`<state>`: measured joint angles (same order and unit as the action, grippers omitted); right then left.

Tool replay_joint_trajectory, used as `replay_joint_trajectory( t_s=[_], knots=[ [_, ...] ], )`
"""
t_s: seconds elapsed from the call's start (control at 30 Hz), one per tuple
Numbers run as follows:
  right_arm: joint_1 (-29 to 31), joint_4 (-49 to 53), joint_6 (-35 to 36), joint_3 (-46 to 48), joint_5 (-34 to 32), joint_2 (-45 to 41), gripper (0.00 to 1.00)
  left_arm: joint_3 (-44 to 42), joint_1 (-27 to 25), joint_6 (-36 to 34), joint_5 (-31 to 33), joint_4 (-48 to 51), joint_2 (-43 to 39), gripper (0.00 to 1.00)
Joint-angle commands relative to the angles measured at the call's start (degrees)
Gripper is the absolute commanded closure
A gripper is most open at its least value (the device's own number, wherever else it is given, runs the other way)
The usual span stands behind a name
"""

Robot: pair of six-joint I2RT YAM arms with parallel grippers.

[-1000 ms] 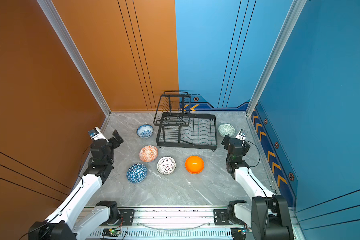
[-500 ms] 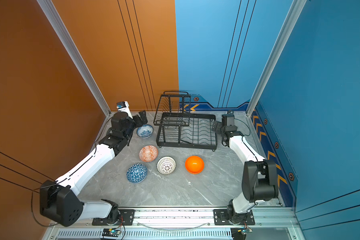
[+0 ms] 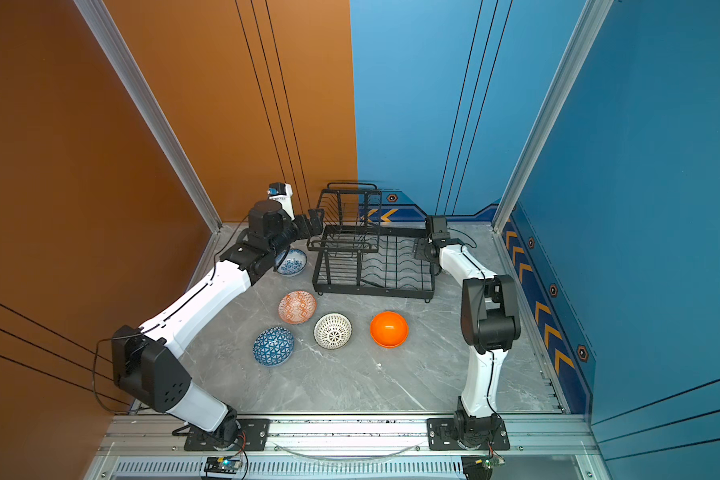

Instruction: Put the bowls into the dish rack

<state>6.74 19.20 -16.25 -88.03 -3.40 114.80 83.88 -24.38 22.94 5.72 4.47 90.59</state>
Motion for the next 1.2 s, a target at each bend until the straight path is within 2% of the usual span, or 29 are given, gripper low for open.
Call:
replay_joint_trajectory(
  t_s=[0.0, 0.23, 0.47, 0.67, 0.8, 1.17],
  knots=[
    [-0.2, 4.4, 1.7, -3.9, -2.4, 3.1, 0.27, 2.1, -1.0, -1.9, -0.7, 5.8, -0.1, 0.02],
    [-0.9, 5.4, 2.5, -6.2, -3.0, 6.8, 0.34, 1.3, -3.2, 0.4, 0.9, 11.5, -2.0, 0.02],
    [-1.0, 5.3, 2.7, -5.8, -2.5, 7.4, 0.51, -0.6, -4.4, 4.0, 2.4, 13.8, -3.7, 0.02],
    [-1.0, 5.3, 1.8, -4.8, -1.8, 6.8, 0.58, -2.7, -4.5, 5.2, 3.3, 14.0, -6.1, 0.02],
    [-0.9, 5.2, 1.1, -3.9, -1.6, 5.9, 0.67, -4.5, -4.6, 6.2, 3.6, 13.9, -7.4, 0.02],
    [1.4, 6.3, 2.7, -1.4, -8.2, 0.8, 0.67, -7.0, -4.6, 7.7, 2.7, 13.9, -8.9, 0.02]
  ],
)
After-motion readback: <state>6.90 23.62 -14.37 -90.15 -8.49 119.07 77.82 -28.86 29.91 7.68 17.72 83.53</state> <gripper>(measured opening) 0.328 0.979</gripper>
